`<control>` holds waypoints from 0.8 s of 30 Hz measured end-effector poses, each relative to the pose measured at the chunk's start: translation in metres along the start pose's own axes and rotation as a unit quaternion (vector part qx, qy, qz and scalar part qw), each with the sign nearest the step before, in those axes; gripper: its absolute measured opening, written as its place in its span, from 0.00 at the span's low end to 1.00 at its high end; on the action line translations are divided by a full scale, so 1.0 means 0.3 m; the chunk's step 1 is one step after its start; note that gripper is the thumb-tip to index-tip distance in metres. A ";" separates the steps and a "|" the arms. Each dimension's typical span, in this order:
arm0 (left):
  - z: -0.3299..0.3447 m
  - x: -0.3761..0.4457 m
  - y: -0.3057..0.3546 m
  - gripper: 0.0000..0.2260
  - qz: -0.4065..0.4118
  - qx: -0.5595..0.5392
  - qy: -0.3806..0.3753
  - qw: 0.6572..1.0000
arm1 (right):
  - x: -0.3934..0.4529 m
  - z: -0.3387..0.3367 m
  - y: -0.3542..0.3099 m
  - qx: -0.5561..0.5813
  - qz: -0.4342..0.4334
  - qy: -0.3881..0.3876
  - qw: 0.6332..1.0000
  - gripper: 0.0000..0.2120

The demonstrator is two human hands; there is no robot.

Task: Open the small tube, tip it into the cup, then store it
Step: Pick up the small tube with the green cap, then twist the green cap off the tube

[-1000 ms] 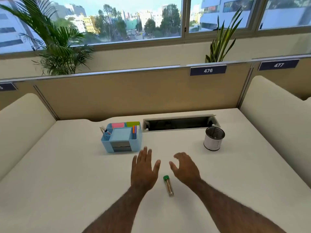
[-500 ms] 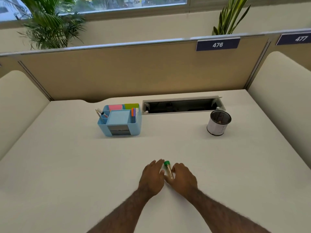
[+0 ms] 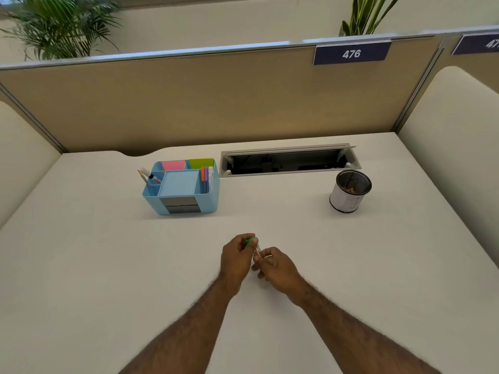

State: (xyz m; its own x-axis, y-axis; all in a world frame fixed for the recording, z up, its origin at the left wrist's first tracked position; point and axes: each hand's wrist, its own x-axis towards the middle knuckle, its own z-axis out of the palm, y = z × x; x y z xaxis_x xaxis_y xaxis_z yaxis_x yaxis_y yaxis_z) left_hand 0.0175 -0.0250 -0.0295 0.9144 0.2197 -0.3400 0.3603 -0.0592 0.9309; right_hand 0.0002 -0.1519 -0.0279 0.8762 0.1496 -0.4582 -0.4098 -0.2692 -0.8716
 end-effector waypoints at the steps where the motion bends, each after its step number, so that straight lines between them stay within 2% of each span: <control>1: 0.002 0.006 0.009 0.09 -0.007 -0.021 0.002 1.000 | 0.002 -0.002 -0.007 0.009 -0.003 -0.008 1.000 0.13; 4: 0.005 0.031 0.029 0.07 -0.043 -0.077 0.006 0.996 | 0.013 -0.008 -0.011 0.018 -0.012 -0.003 1.000 0.12; 11: 0.017 0.047 0.026 0.08 -0.135 -0.205 0.008 0.969 | 0.038 -0.021 0.002 -0.060 -0.040 0.032 0.997 0.11; 16: 0.021 0.039 -0.013 0.06 -0.113 -0.158 0.017 0.981 | 0.039 -0.006 0.034 -0.095 -0.027 0.039 0.994 0.11; 24: 0.026 0.043 -0.041 0.09 -0.129 -0.186 0.010 0.974 | 0.053 0.007 0.059 -0.156 -0.051 0.082 0.983 0.14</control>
State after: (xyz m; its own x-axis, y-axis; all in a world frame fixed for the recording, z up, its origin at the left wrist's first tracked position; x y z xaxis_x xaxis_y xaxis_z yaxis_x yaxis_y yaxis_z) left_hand 0.0262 -0.0290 -0.0465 0.7973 0.1988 -0.5700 0.4828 0.3567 0.7998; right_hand 0.0065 -0.1524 -0.0510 0.9483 0.0435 -0.3143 -0.2414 -0.5439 -0.8037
